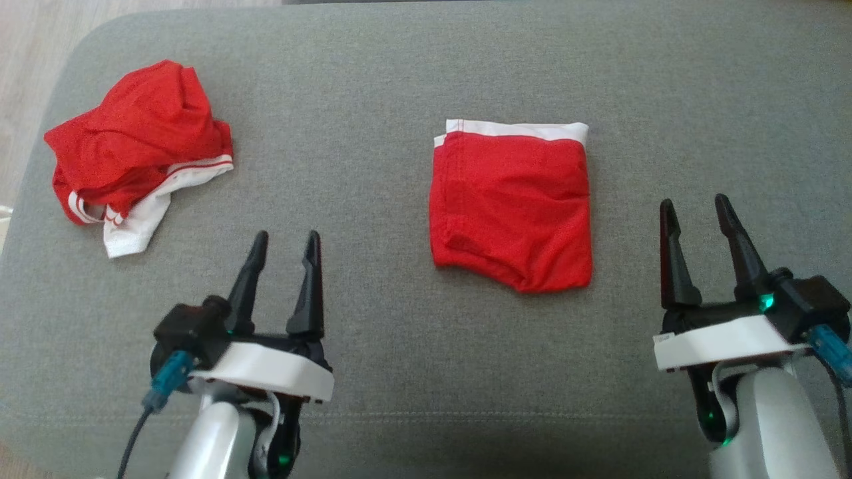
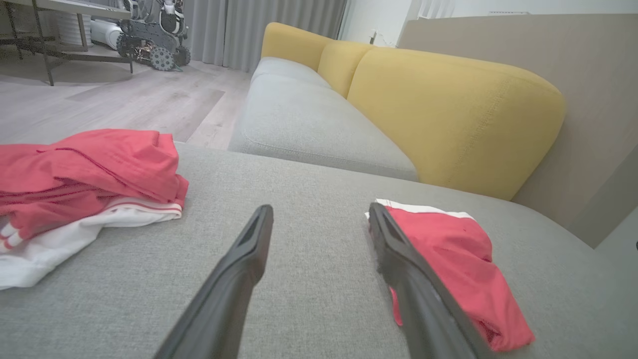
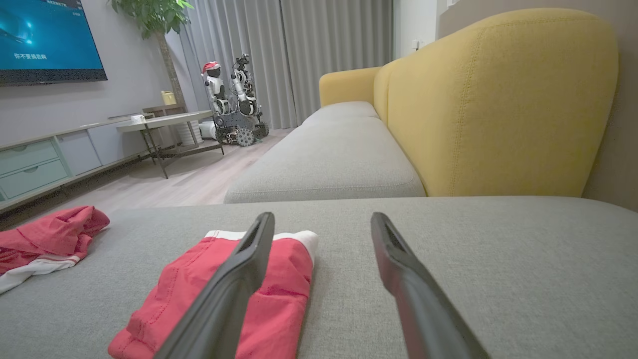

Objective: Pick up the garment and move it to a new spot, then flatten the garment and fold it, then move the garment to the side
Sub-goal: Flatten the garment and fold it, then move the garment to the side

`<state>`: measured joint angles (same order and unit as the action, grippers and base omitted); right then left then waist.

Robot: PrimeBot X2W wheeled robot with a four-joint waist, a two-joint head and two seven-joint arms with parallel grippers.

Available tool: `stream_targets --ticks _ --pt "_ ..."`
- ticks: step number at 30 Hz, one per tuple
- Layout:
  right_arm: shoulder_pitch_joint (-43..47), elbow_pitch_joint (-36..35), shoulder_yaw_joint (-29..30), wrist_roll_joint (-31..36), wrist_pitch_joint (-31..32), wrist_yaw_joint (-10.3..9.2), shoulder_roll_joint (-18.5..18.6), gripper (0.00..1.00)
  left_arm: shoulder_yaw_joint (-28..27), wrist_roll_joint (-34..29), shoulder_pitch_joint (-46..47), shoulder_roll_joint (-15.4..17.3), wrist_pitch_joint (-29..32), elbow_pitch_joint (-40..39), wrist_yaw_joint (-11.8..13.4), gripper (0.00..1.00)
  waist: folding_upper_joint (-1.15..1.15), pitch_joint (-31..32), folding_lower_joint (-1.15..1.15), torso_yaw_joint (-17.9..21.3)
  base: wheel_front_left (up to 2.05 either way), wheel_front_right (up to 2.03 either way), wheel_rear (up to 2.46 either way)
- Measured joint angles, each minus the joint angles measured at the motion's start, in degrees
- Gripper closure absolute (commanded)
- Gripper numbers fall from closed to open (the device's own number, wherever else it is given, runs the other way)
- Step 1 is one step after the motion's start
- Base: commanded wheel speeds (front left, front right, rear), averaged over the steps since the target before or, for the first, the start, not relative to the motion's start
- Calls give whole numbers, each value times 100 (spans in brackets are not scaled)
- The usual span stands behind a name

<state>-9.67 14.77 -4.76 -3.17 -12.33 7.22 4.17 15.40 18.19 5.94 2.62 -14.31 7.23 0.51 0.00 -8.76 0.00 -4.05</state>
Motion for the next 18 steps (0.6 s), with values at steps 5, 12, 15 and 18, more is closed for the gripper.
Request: stream_targets --ticks 5,12,15,18 --pt "23 102 3 49 -45 0 -36 0 35 -7 -65 1 0 35 -1 0 0 23 0 6 0 0 0" --pt "22 169 2 49 -48 0 -69 0 33 -7 -69 1 0 35 -1 0 0 27 0 -21 0 0 0" --pt "21 194 2 49 -47 0 -78 0 34 -7 -69 1 1 34 -1 0 0 18 0 -34 0 0 0" --pt "16 244 3 57 -30 0 -88 0 43 -7 -68 1 0 23 -1 0 0 -37 0 -54 0 0 0"
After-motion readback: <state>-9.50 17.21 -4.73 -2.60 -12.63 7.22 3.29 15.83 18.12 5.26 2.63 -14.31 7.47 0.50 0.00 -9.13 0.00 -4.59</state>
